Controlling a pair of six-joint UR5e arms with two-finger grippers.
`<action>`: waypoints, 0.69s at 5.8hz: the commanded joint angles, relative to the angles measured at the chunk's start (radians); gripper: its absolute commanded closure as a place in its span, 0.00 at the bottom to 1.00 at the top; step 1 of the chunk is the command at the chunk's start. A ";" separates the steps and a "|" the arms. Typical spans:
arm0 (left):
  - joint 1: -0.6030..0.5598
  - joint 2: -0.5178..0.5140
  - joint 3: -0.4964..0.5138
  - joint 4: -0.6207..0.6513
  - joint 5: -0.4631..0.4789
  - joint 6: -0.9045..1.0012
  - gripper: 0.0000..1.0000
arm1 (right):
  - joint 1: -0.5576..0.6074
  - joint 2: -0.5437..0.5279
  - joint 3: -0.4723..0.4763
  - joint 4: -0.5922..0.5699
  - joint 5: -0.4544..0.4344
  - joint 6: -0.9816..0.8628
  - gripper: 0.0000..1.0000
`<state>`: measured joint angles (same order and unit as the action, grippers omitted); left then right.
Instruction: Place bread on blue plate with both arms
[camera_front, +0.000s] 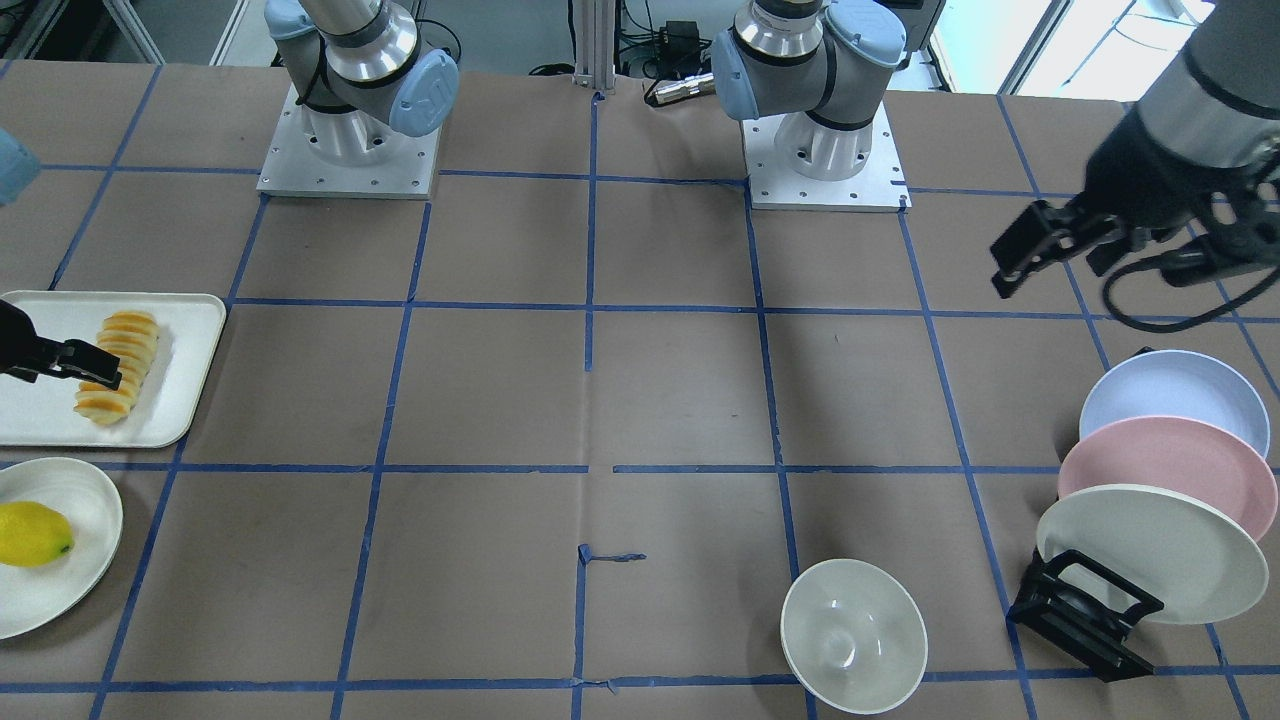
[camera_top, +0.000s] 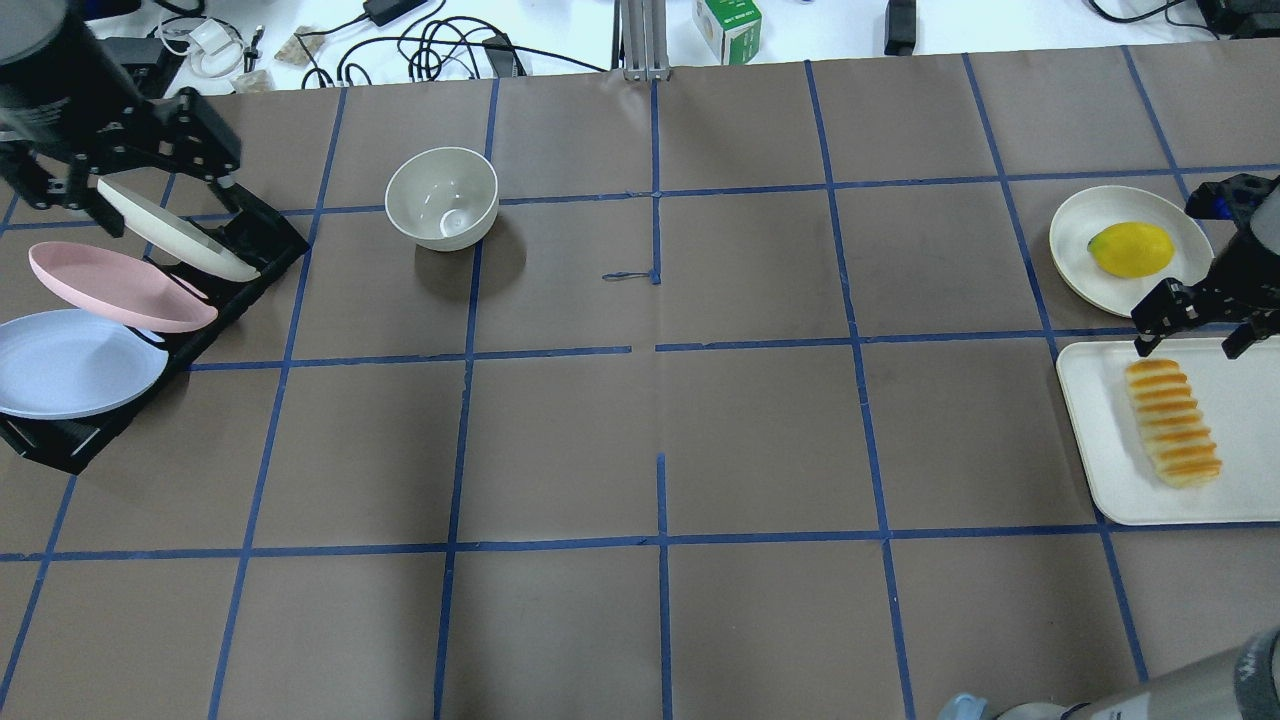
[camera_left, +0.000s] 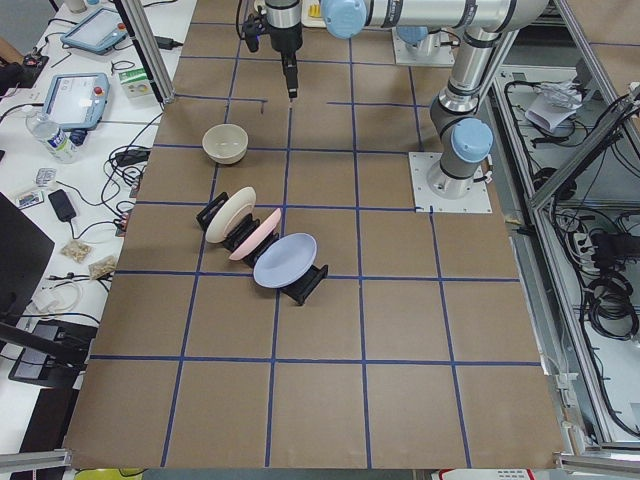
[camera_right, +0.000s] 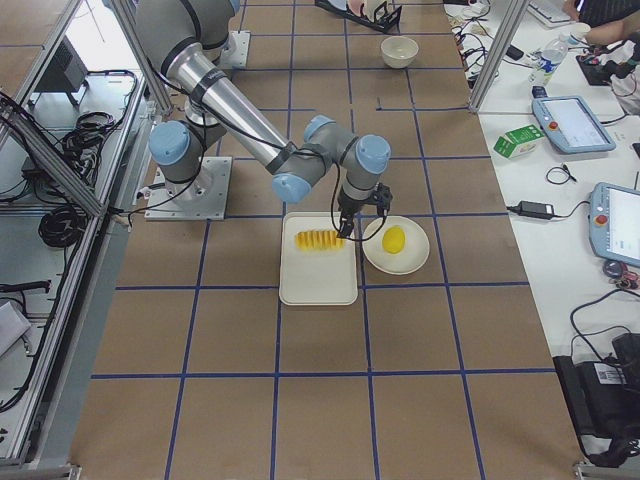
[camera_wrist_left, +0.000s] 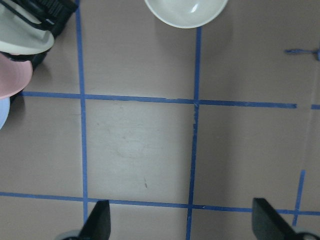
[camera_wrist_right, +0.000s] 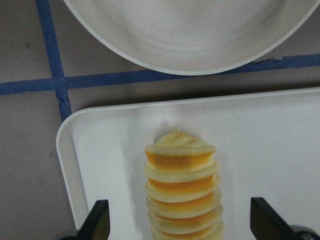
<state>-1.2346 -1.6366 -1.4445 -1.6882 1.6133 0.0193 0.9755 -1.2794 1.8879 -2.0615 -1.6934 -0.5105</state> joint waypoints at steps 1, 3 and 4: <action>0.218 -0.024 -0.005 0.010 0.026 0.086 0.00 | -0.001 0.011 0.042 -0.058 -0.032 -0.008 0.00; 0.375 -0.128 -0.042 0.312 0.020 0.179 0.00 | -0.001 0.040 0.074 -0.084 -0.034 -0.014 0.00; 0.417 -0.185 -0.045 0.350 0.025 0.183 0.00 | -0.001 0.046 0.074 -0.086 -0.035 -0.013 0.00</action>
<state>-0.8664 -1.7696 -1.4813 -1.4045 1.6364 0.1942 0.9741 -1.2410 1.9591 -2.1413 -1.7270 -0.5232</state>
